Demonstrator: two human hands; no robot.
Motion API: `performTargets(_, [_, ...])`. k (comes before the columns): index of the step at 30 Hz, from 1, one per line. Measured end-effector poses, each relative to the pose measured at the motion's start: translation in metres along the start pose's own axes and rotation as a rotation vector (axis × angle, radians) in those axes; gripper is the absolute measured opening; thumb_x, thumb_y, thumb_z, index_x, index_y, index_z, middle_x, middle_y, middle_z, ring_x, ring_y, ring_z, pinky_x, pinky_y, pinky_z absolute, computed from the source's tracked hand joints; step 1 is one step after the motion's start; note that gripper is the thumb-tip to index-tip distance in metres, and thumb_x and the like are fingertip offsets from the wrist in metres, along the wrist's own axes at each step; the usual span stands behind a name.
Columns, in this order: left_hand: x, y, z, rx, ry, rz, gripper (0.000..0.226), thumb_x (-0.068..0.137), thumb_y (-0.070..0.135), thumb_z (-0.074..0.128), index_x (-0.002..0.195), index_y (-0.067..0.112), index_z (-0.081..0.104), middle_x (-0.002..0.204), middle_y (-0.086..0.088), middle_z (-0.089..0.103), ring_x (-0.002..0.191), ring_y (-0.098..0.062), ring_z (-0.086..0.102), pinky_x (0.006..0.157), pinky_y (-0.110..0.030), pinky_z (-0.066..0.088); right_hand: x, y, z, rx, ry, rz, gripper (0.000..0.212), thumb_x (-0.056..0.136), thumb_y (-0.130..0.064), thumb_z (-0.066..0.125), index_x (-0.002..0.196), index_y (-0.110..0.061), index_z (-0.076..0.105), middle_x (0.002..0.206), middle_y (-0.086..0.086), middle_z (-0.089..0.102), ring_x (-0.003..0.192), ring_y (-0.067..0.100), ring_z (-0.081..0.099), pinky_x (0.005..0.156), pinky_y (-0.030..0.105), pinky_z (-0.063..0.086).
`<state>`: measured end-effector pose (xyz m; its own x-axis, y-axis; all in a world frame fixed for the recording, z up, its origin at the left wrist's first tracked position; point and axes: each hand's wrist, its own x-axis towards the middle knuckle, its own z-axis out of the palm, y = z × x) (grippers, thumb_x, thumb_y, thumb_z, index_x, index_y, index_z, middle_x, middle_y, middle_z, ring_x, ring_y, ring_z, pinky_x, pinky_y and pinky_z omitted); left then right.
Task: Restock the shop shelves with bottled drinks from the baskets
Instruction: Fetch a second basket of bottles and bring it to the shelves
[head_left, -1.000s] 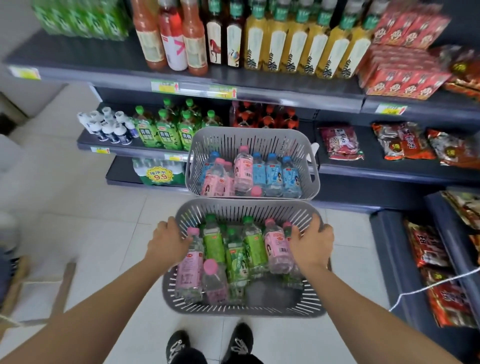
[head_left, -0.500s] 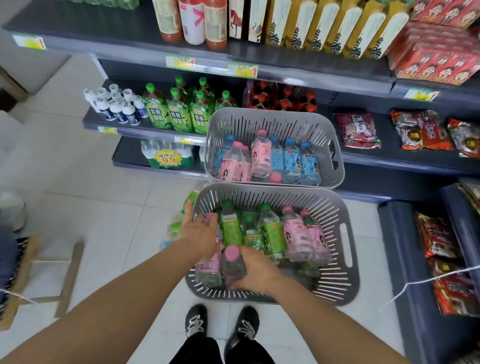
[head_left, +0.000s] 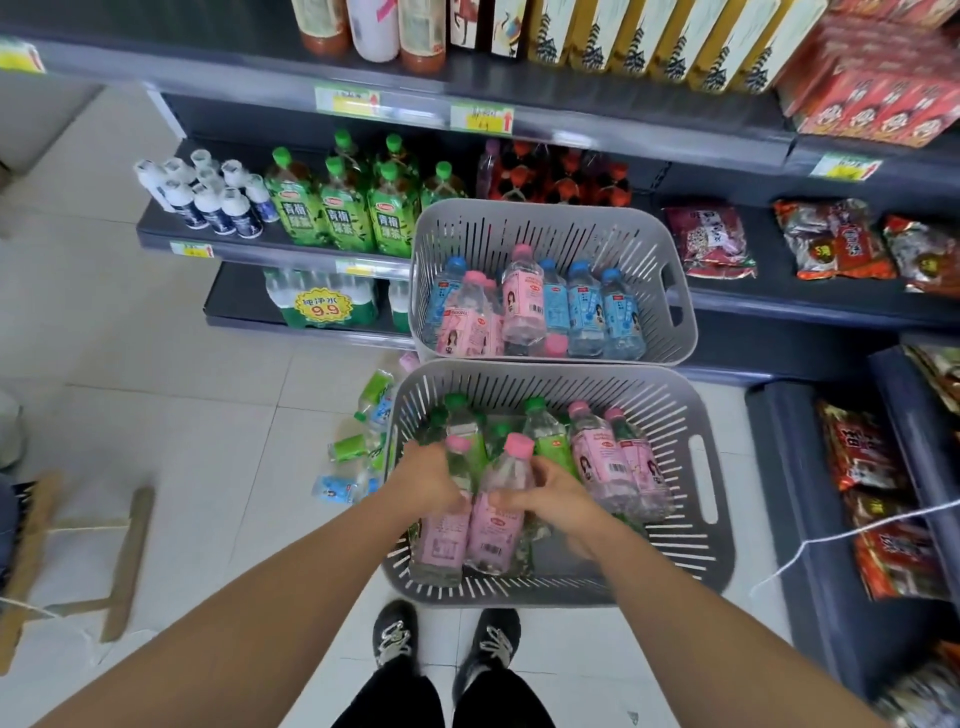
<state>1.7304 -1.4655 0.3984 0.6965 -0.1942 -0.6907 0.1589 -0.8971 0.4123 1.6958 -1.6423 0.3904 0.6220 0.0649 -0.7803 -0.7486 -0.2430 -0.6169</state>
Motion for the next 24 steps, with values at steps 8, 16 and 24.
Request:
performTargets(8, [-0.006,-0.002,0.016,-0.187,-0.024,-0.121,0.082,0.066,0.012,0.082,0.133,0.008,0.035,0.13,-0.014,0.044,0.113,-0.03,0.054,0.091,-0.038,0.051,0.0,0.004,-0.006,0.228,0.131,0.045,0.064,0.067,-0.028,0.082,0.121,-0.01,0.053,0.103,0.008,0.071,0.098,0.023,0.066,0.094,0.045,0.049])
performTargets(16, [-0.005,0.001,-0.01,-0.925,-0.117,-0.102,0.056,0.066,0.001,0.082,0.114,0.011,0.053,0.1,-0.006,0.071,0.087,-0.018,0.067,0.061,-0.031,0.052,-0.003,-0.006,-0.009,0.688,0.086,0.046,0.047,0.08,-0.042,0.068,0.115,-0.011,0.063,0.099,0.012,0.073,0.09,0.028,0.071,0.073,0.043,0.057])
performTargets(24, [-0.011,0.005,-0.032,-1.254,-0.267,-0.034,0.058,0.076,0.018,0.075,0.126,0.013,0.046,0.108,-0.014,0.07,0.099,-0.031,0.068,0.083,-0.053,0.054,-0.013,-0.034,-0.001,0.826,-0.18,0.002,0.063,0.077,-0.043,0.075,0.128,-0.011,0.058,0.122,0.022,0.063,0.109,0.039,0.063,0.086,0.053,0.052])
